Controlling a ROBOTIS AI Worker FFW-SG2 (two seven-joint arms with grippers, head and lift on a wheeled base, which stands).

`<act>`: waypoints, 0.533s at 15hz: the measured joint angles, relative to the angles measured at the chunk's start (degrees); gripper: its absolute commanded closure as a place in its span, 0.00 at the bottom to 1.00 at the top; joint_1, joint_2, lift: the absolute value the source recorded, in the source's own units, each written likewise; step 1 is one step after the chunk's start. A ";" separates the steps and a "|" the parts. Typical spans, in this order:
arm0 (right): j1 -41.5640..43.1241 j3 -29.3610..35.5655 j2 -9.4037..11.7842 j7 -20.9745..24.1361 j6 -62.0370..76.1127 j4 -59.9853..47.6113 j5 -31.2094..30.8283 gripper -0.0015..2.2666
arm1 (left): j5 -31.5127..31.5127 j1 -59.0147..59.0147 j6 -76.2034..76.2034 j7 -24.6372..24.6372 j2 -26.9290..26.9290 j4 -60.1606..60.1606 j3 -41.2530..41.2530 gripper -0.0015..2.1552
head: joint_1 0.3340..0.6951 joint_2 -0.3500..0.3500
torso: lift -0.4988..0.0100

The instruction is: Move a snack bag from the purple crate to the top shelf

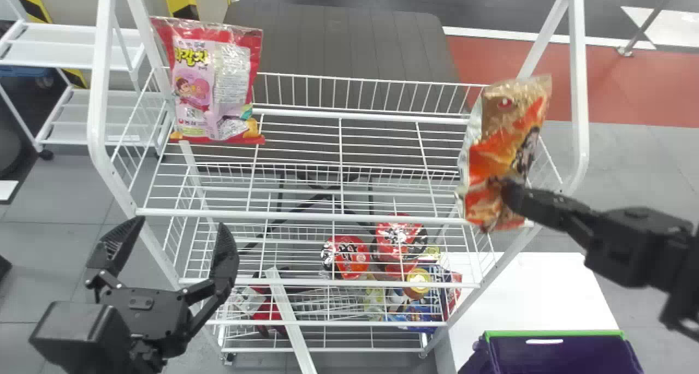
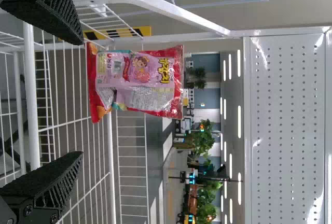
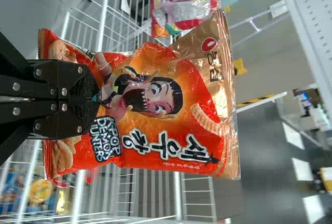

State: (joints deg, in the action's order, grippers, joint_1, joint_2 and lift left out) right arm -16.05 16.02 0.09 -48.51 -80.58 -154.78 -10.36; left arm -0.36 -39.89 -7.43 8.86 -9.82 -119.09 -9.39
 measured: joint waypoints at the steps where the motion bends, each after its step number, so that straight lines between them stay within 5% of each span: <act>1: 1.45 -1.81 0.00 2.19 2.74 1.69 0.55 0.70 | 0.00 0.23 0.00 0.00 0.01 0.38 -0.16 0.02 | 1.00 0.39 | 0.98; 8: 6.46 -13.61 0.00 11.67 24.41 16.17 2.16 0.70 | 0.00 1.15 -0.98 0.10 -0.02 3.18 -1.07 0.02 | 1.00 0.54 | 0.98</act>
State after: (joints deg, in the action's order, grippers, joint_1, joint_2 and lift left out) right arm -9.60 2.41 0.09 -36.85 -56.16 -138.61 -8.20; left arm -0.36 -38.74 -8.40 8.96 -9.85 -115.91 -10.46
